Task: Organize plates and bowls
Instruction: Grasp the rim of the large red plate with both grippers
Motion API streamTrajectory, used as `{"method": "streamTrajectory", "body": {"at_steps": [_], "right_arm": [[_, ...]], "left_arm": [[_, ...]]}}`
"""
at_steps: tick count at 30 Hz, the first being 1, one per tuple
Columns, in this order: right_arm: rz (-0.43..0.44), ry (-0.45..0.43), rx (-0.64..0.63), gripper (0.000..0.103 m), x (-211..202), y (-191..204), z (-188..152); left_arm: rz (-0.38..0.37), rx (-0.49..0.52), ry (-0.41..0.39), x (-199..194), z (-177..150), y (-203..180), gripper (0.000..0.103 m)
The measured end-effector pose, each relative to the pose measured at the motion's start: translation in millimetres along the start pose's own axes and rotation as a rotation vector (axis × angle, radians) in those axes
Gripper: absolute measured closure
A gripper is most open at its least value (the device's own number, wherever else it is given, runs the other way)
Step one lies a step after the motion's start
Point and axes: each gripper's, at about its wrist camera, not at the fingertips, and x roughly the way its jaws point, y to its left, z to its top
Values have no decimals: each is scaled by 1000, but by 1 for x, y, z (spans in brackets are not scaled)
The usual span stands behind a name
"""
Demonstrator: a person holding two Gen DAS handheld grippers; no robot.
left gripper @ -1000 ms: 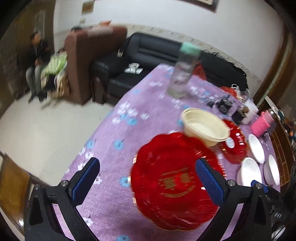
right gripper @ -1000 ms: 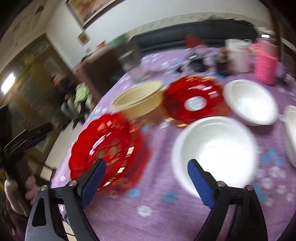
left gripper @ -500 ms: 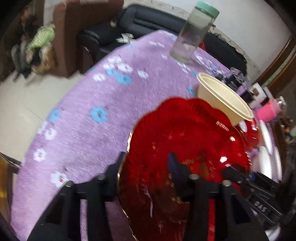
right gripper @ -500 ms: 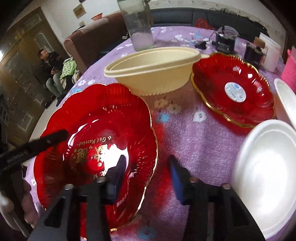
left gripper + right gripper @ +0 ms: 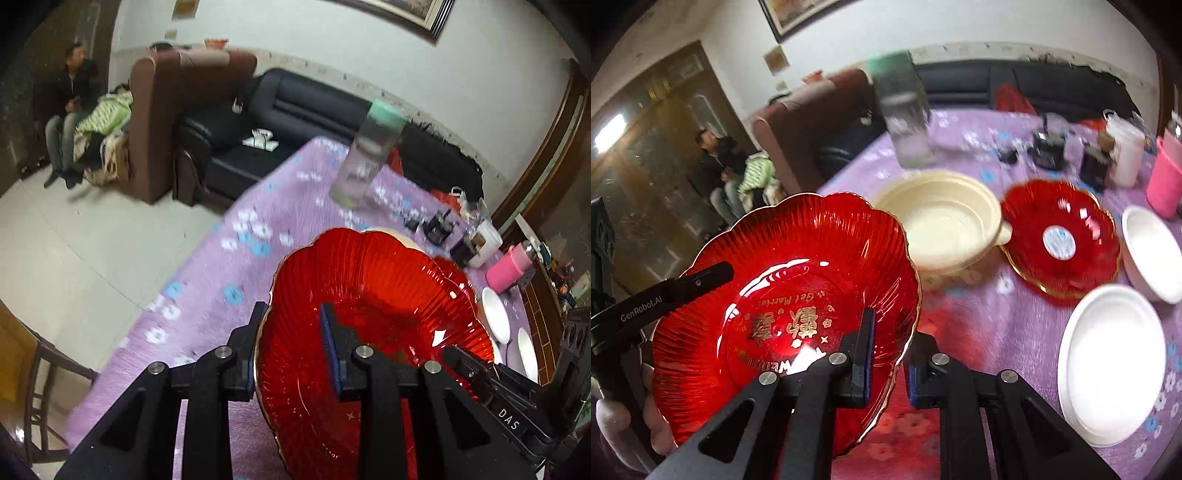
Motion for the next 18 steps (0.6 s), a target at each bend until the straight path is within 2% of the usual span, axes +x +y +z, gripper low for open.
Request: {"method": "streamTrajectory", "body": {"at_steps": [4, 12, 18], "right_arm": [[19, 5, -10, 87, -1, 12, -4], [-24, 93, -23, 87, 49, 5, -22], [-52, 129, -24, 87, 76, 0, -32]], "left_arm": [[43, 1, -15, -4, 1, 7, 76], [107, -46, 102, 57, -28, 36, 76], [142, -71, 146, 86, -37, 48, 76]]}}
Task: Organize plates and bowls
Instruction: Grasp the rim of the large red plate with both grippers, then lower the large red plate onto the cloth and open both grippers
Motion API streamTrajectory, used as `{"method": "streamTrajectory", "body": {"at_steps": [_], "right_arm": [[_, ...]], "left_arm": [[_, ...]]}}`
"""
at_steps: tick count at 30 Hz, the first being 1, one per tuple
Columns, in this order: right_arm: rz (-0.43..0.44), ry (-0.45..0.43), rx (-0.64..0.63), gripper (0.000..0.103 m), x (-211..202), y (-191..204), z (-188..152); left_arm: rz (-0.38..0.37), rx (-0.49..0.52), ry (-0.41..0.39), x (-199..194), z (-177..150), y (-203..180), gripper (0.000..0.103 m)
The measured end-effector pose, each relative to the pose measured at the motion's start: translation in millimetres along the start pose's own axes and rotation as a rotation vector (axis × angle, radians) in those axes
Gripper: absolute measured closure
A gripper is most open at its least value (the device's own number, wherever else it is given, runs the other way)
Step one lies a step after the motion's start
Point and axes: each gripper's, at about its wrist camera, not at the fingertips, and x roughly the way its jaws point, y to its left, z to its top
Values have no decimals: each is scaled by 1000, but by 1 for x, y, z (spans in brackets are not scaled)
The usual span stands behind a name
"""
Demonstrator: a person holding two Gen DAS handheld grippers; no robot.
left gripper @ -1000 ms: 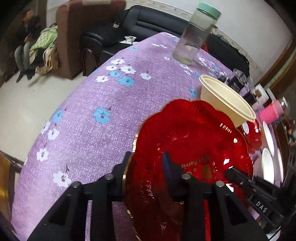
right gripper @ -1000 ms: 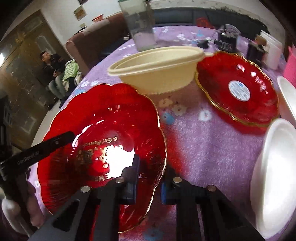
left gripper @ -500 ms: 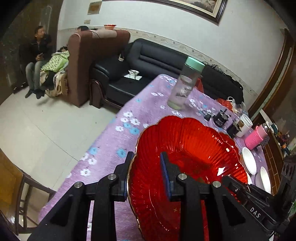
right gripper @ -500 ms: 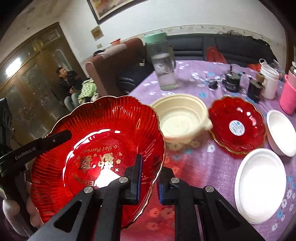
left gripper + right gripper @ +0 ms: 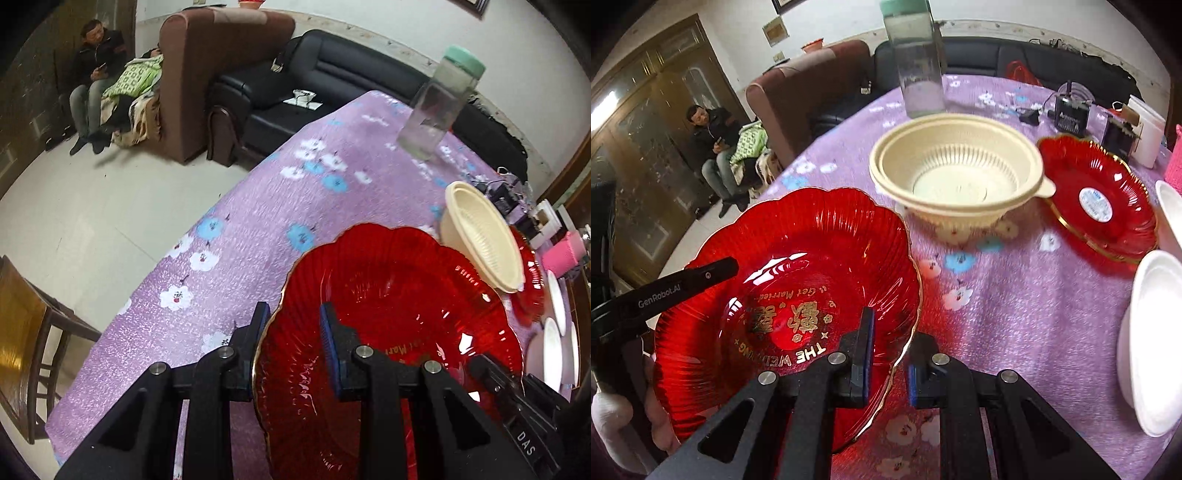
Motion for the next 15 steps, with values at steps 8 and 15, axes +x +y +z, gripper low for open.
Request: {"method": "streamTrajectory", "body": {"at_steps": [8, 15], "right_arm": [[13, -4, 11, 61, -8, -3, -8], [28, -114, -4, 52, -70, -16, -28]], "left_arm": [[-51, -72, -40, -29, -2, 15, 43], [-74, -101, -179, -100, -25, 12, 23]]}}
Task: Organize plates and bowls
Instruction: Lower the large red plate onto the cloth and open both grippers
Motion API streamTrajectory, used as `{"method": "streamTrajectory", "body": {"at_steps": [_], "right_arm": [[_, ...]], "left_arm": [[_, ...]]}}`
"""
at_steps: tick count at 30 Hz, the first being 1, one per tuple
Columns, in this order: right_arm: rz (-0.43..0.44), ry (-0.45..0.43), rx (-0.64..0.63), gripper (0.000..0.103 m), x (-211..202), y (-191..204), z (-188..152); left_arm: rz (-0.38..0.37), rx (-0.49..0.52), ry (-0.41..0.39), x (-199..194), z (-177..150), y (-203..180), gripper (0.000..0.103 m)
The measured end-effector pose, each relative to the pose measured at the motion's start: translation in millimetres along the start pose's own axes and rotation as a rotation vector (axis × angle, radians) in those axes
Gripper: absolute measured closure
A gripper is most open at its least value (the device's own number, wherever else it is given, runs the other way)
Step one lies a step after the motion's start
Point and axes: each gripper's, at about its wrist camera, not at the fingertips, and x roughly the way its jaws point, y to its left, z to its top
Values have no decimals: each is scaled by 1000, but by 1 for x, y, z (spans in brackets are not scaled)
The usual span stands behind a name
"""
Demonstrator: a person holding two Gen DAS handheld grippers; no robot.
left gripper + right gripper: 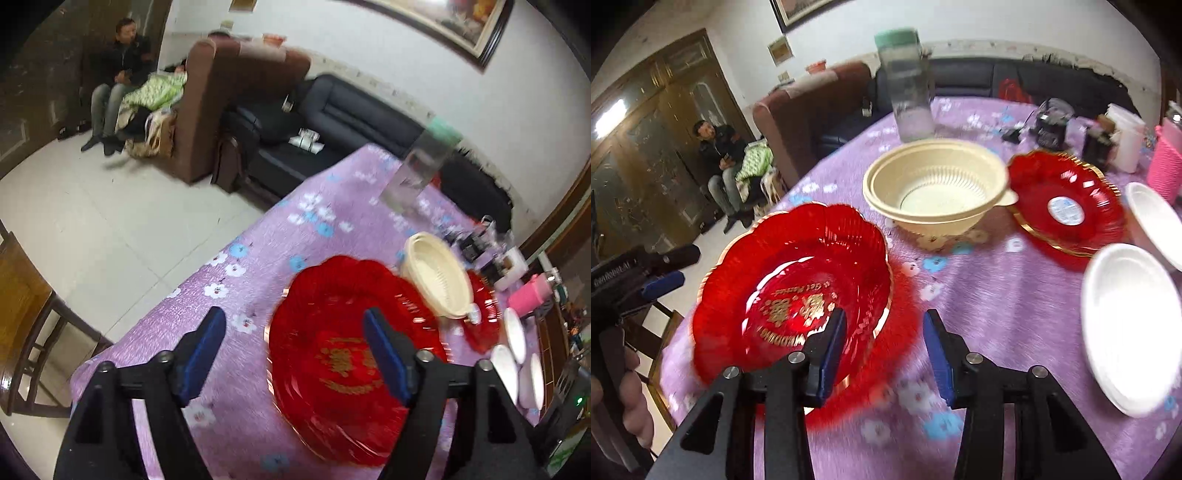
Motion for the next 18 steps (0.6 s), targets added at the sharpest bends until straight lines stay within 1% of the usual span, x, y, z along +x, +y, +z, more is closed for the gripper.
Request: {"method": "streamTrajectory", "body": {"at_steps": [3, 5, 8, 11, 14, 18], "right_arm": [[18, -43, 19, 51, -31, -15, -17], [8, -65, 32, 51, -48, -28, -27], [-22, -101, 79, 51, -72, -61, -42], [-80, -131, 164, 51, -95, -105, -54], [-156, -160, 282, 51, -120, -159, -65], [-232, -199, 426, 51, -147, -218, -79]], "left_arm": [[-28, 28, -44, -22, -10, -17, 19], [-49, 58, -54, -31, -18, -34, 17], [-73, 108, -54, -36, -30, -63, 17], [-109, 184, -35, -39, -46, -92, 17], [-148, 246, -8, -38, -62, -122, 17], [-184, 336, 34, -31, -82, -158, 17]]}}
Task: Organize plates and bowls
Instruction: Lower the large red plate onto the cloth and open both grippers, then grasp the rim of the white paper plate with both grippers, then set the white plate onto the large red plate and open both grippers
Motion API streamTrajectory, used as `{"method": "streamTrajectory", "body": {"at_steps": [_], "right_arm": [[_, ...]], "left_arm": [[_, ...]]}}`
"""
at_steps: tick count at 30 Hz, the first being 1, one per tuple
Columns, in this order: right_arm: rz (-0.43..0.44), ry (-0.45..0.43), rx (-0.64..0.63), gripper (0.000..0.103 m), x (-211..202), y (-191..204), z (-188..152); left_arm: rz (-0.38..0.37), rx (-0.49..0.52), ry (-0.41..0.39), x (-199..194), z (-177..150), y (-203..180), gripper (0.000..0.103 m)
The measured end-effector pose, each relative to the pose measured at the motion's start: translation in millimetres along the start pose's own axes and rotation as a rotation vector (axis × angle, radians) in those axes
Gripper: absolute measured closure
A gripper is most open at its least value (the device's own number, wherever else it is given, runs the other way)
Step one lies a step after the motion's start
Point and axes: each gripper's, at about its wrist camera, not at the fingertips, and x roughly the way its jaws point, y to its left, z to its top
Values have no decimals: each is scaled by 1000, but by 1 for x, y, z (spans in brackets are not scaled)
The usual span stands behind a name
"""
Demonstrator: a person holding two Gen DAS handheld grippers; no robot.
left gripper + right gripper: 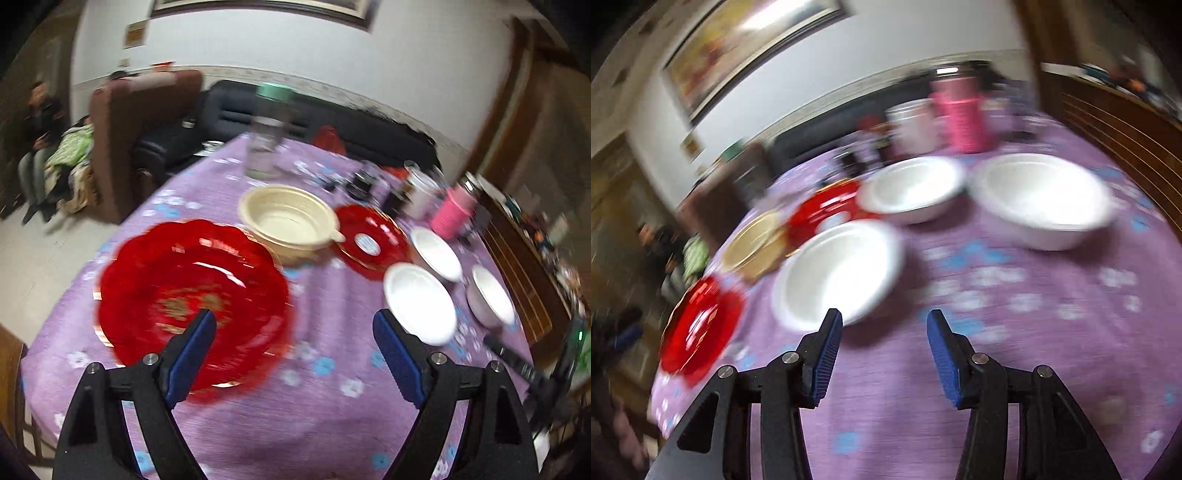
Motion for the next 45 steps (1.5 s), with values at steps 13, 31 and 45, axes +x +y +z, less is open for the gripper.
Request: {"method": "streamTrajectory", "body": {"at_steps": [13, 31, 45], "right_arm": [[67, 109, 32, 51, 50, 4, 30], [79, 188, 8, 77, 102, 21, 27], [200, 133, -114, 90, 57, 89, 27]], "left_arm": [[-128, 60, 174, 77, 10, -74, 17], [-189, -18, 374, 184, 8, -92, 75], [-131, 27, 210, 86, 26, -66, 89]]}}
